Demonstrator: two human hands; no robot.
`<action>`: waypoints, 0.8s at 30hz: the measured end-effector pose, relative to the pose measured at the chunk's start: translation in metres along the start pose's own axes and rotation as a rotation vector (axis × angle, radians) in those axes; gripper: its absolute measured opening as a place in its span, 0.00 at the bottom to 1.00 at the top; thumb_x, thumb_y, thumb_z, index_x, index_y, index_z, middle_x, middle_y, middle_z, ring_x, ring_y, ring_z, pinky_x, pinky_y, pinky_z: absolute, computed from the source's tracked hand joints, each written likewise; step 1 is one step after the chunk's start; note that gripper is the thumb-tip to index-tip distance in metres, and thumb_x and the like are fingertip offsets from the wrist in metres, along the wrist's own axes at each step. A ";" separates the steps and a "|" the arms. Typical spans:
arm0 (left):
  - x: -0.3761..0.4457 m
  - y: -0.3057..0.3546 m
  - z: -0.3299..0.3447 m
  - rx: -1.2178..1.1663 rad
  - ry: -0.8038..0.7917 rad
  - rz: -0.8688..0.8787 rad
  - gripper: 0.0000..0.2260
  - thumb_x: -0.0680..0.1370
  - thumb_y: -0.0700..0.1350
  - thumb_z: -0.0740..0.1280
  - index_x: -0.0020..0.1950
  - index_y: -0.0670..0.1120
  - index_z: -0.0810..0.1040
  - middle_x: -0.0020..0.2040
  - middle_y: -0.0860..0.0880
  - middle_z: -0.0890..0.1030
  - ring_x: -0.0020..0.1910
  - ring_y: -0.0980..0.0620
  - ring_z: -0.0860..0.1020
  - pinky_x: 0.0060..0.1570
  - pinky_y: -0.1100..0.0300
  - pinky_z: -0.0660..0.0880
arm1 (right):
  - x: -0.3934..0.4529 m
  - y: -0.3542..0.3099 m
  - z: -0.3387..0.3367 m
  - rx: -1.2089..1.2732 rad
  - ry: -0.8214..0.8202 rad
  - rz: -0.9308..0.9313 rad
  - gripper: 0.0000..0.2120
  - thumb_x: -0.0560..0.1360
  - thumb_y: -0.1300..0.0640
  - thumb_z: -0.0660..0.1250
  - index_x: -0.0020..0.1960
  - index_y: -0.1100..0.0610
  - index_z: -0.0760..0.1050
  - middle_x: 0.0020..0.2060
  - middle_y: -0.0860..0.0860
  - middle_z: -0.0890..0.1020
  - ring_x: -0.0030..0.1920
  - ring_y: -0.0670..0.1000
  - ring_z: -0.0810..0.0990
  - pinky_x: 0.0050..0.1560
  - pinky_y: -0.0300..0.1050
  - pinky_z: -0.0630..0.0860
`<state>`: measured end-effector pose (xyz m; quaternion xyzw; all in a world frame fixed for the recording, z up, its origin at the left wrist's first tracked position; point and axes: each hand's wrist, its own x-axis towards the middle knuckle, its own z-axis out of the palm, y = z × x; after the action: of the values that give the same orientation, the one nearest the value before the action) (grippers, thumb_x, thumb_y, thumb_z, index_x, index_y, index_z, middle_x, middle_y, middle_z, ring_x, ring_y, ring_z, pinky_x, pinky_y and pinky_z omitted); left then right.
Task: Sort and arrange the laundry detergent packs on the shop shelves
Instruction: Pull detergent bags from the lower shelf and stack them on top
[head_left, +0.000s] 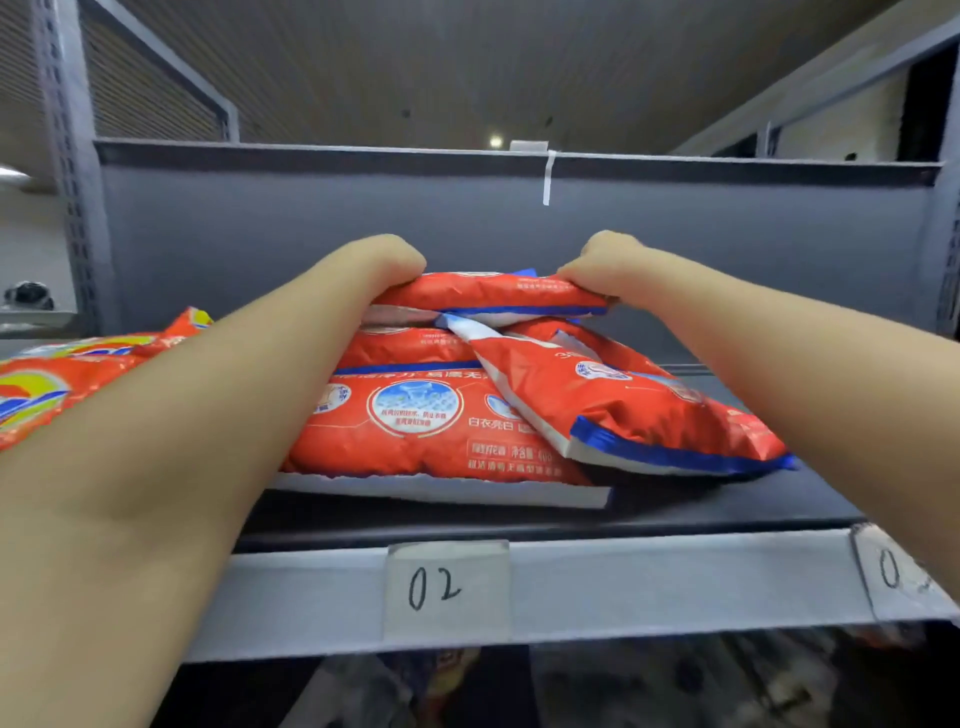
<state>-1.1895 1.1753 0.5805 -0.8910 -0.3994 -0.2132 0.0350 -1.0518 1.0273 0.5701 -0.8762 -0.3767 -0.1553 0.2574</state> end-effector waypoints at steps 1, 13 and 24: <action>-0.009 0.003 -0.001 -0.013 0.034 -0.001 0.16 0.82 0.42 0.54 0.66 0.37 0.72 0.68 0.39 0.72 0.66 0.41 0.71 0.60 0.53 0.67 | -0.007 -0.001 -0.004 -0.063 0.068 -0.034 0.11 0.76 0.57 0.60 0.37 0.61 0.72 0.35 0.57 0.74 0.34 0.57 0.75 0.29 0.40 0.65; -0.188 0.015 -0.001 -0.123 0.260 0.275 0.14 0.78 0.47 0.56 0.43 0.41 0.78 0.49 0.40 0.79 0.46 0.40 0.73 0.44 0.55 0.67 | -0.174 -0.012 -0.041 -0.293 0.241 -0.379 0.12 0.75 0.59 0.58 0.48 0.63 0.79 0.43 0.65 0.78 0.40 0.61 0.71 0.40 0.47 0.67; -0.367 -0.045 0.082 -0.491 0.264 0.286 0.12 0.80 0.47 0.60 0.60 0.49 0.79 0.58 0.52 0.79 0.59 0.53 0.74 0.56 0.63 0.66 | -0.355 0.026 0.036 0.138 0.059 -0.354 0.11 0.78 0.53 0.62 0.52 0.55 0.80 0.46 0.50 0.83 0.48 0.51 0.80 0.49 0.46 0.75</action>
<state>-1.4097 0.9698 0.3516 -0.8845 -0.1987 -0.4100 -0.1003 -1.2669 0.8269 0.3668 -0.7715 -0.5271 -0.1975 0.2966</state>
